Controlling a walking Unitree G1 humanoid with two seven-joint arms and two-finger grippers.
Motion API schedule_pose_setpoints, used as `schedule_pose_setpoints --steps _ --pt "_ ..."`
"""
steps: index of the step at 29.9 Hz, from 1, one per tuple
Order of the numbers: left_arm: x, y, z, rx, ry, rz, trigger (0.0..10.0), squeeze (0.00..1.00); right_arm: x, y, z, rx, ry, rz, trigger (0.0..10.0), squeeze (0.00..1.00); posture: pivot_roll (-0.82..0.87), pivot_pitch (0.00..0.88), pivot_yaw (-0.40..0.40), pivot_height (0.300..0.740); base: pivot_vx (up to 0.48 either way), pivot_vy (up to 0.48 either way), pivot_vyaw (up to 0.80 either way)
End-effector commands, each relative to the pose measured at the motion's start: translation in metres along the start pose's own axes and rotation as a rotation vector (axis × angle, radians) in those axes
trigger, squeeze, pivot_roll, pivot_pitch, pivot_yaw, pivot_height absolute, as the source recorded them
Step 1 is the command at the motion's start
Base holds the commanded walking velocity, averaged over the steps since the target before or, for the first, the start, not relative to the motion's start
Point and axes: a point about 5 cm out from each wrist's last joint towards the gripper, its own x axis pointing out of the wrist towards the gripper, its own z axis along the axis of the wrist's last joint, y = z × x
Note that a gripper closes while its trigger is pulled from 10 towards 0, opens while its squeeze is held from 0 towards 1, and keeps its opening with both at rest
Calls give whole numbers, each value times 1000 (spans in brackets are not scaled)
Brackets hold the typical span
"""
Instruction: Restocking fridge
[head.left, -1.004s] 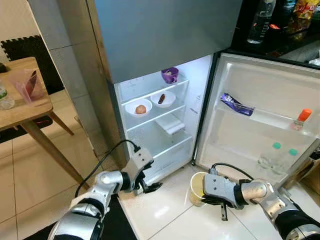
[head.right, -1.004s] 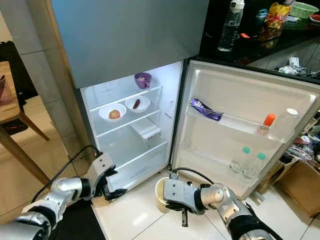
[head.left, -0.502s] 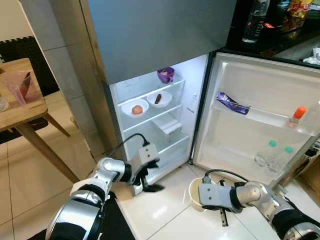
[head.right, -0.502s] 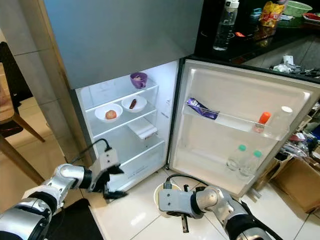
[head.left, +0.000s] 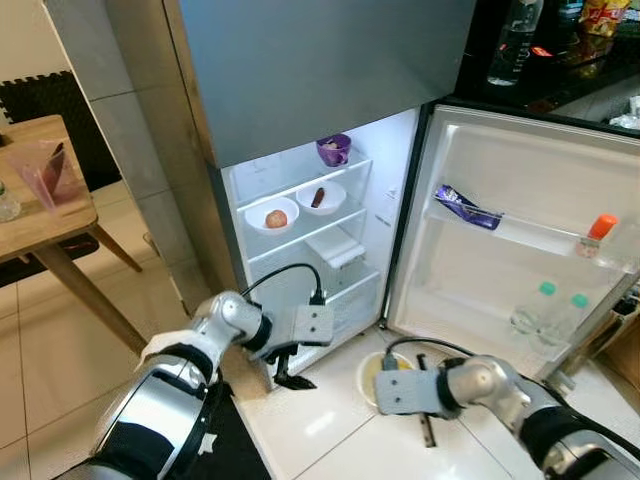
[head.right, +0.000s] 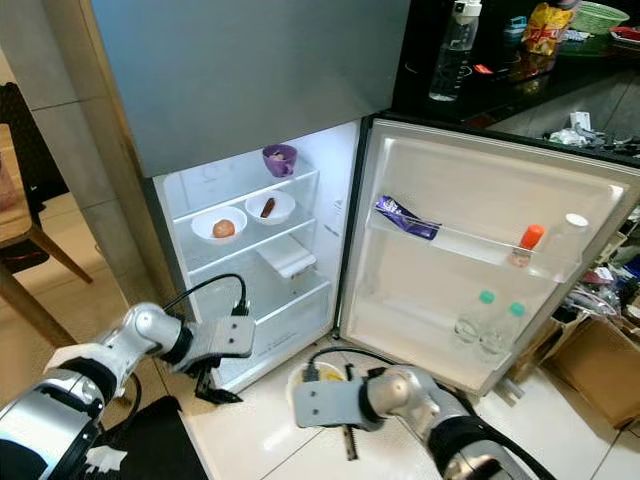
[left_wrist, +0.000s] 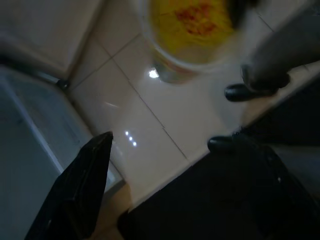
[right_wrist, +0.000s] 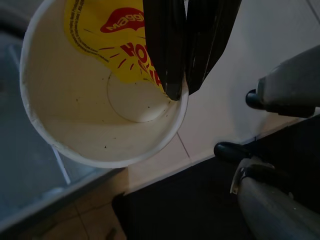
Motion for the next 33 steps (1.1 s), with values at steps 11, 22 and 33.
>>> schedule_pose_setpoints --steps 11,22,33 --pt "21 -6 -3 -243 23 21 10000 0 16 4 15 -75 -24 36 10000 0 -82 0 -13 740 0 0 0" --pt "34 -11 5 -434 -44 -13 10000 0 21 2 18 -95 -25 22 10000 0 -82 0 -15 740 0 0 0" --pt "47 -19 -3 -494 15 85 10000 0 22 1 23 -108 -51 13 10000 0 -82 0 -13 740 0 0 0"
